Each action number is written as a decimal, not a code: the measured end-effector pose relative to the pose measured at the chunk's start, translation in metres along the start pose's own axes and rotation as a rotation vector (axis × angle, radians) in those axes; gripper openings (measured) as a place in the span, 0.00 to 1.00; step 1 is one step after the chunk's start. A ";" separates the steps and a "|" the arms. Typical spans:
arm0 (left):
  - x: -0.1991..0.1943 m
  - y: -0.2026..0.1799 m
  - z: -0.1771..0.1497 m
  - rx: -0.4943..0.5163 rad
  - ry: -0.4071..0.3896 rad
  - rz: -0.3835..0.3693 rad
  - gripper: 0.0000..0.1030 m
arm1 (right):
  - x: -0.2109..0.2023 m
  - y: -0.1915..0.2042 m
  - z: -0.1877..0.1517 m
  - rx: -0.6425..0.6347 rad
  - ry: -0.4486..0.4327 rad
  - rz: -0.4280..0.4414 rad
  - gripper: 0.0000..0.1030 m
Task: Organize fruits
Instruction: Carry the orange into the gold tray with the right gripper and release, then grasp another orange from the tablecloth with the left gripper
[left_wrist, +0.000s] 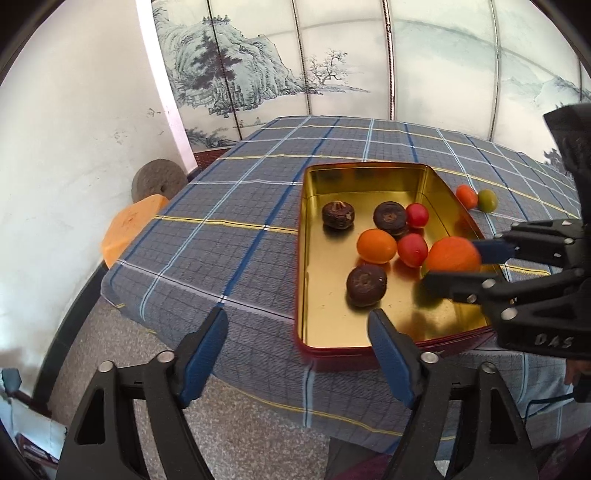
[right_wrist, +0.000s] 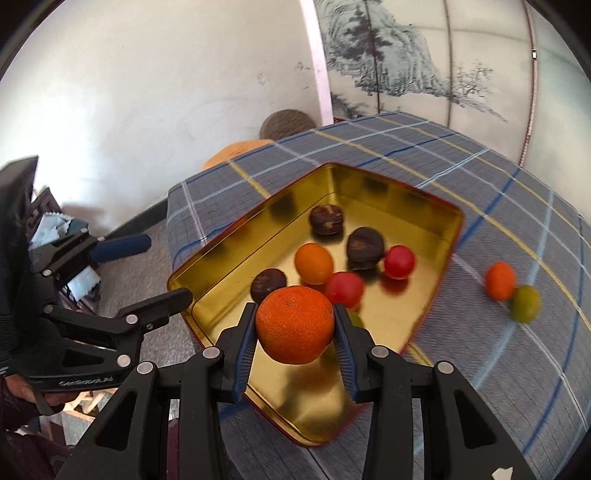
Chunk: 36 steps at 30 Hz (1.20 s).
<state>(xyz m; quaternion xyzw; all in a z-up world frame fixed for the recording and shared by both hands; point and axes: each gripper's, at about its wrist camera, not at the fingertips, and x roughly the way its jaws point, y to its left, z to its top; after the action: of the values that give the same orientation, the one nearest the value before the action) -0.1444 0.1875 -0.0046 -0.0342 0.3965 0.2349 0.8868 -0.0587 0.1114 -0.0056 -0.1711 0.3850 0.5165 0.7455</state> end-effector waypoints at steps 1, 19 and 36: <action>0.000 0.002 0.000 -0.003 -0.005 0.003 0.82 | 0.004 0.001 0.000 -0.004 0.007 0.000 0.36; 0.005 0.014 -0.005 -0.002 -0.010 0.021 0.84 | 0.030 0.017 0.004 -0.044 0.066 -0.008 0.37; 0.004 0.009 -0.003 0.029 -0.009 0.037 0.86 | -0.061 -0.057 -0.015 0.248 -0.250 -0.093 1.00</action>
<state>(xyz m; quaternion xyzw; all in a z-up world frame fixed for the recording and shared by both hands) -0.1481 0.1964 -0.0090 -0.0130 0.3963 0.2458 0.8845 -0.0233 0.0393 0.0229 -0.0297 0.3418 0.4473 0.8259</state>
